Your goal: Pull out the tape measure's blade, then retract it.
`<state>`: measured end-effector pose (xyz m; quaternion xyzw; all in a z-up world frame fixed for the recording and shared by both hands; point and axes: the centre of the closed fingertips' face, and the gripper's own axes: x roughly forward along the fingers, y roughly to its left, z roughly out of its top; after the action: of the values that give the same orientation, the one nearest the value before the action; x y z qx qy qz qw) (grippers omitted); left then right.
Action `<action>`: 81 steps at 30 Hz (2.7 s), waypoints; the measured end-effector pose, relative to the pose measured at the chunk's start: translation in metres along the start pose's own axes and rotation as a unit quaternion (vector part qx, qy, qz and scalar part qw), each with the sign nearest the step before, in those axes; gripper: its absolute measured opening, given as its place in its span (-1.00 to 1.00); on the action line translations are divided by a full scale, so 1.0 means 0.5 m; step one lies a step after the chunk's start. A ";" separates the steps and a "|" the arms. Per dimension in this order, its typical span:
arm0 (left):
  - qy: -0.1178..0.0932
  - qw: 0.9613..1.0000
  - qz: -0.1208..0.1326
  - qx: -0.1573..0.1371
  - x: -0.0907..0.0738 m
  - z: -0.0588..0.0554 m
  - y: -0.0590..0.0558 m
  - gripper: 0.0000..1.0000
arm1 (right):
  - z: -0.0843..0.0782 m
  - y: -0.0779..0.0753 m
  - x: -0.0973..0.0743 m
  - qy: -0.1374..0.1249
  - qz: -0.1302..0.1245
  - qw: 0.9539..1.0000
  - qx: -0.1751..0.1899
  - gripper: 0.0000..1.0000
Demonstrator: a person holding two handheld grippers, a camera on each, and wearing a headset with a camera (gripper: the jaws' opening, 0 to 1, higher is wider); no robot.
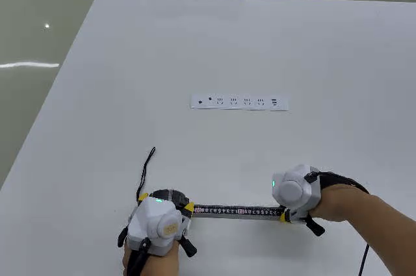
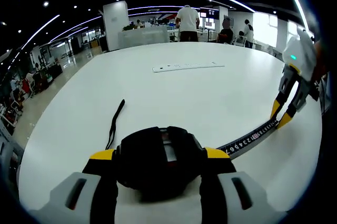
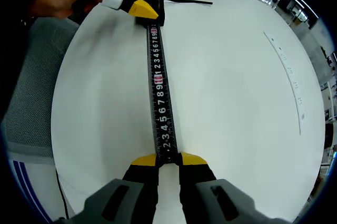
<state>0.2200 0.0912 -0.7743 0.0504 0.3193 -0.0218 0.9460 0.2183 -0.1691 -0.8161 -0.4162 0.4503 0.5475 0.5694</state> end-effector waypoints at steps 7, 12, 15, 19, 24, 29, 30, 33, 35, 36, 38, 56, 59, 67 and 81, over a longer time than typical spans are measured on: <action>0.002 1.000 -0.005 0.002 0.000 -0.001 0.000 0.17 | 0.012 0.009 -0.001 -0.012 -0.003 1.000 -0.005 -0.74; 0.003 1.000 -0.010 0.004 0.002 -0.002 0.000 0.17 | 0.014 0.010 -0.002 -0.010 0.000 1.000 -0.006 -0.74; 0.003 1.000 -0.011 0.004 0.010 -0.008 0.003 0.17 | 0.014 0.009 -0.005 -0.011 -0.001 1.000 -0.006 -0.74; 0.002 1.000 -0.011 0.003 0.008 -0.007 0.002 0.17 | 0.015 0.008 -0.006 -0.007 -0.001 1.000 -0.005 -0.74; 0.005 1.000 -0.013 0.003 0.011 -0.009 0.001 0.17 | 0.014 0.007 -0.003 -0.008 -0.003 1.000 -0.003 -0.75; 0.003 1.000 -0.013 0.002 0.014 -0.009 0.001 0.17 | 0.018 0.008 -0.004 -0.013 -0.003 1.000 0.003 -0.76; 0.003 1.000 -0.013 0.002 0.013 -0.009 0.001 0.17 | 0.019 0.008 -0.005 -0.014 -0.003 1.000 0.004 -0.76; 0.005 1.000 -0.014 0.001 0.014 -0.011 0.001 0.17 | 0.019 0.005 0.002 -0.016 -0.002 1.000 0.003 -0.76; 0.005 1.000 -0.014 0.000 0.017 -0.013 0.002 0.17 | 0.019 0.003 0.005 -0.015 -0.002 1.000 0.002 -0.76; 0.005 1.000 -0.014 0.000 0.017 -0.013 0.001 0.17 | 0.019 0.002 0.006 -0.015 -0.002 1.000 0.004 -0.76; 0.006 1.000 -0.014 0.000 0.015 -0.013 0.001 0.17 | 0.022 0.005 0.002 -0.015 -0.002 1.000 0.005 -0.76; 0.006 1.000 -0.017 -0.004 0.015 -0.015 -0.002 0.17 | 0.035 0.007 0.003 -0.018 -0.003 1.000 0.006 -0.76; 0.005 1.000 -0.018 -0.005 0.016 -0.014 -0.001 0.17 | 0.038 0.006 0.006 -0.018 -0.002 1.000 0.007 -0.76; 0.004 1.000 -0.018 -0.005 0.015 -0.014 -0.001 0.17 | 0.044 0.006 0.011 -0.020 0.000 1.000 0.007 -0.75; 0.003 1.000 -0.019 -0.007 -0.001 -0.002 -0.005 0.17 | 0.057 0.003 0.017 -0.026 -0.001 1.000 0.007 -0.75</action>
<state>0.2186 0.0887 -0.7750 0.0375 0.3234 -0.0370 0.9448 0.2184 -0.1394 -0.8172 -0.3984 0.4391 0.5538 0.5846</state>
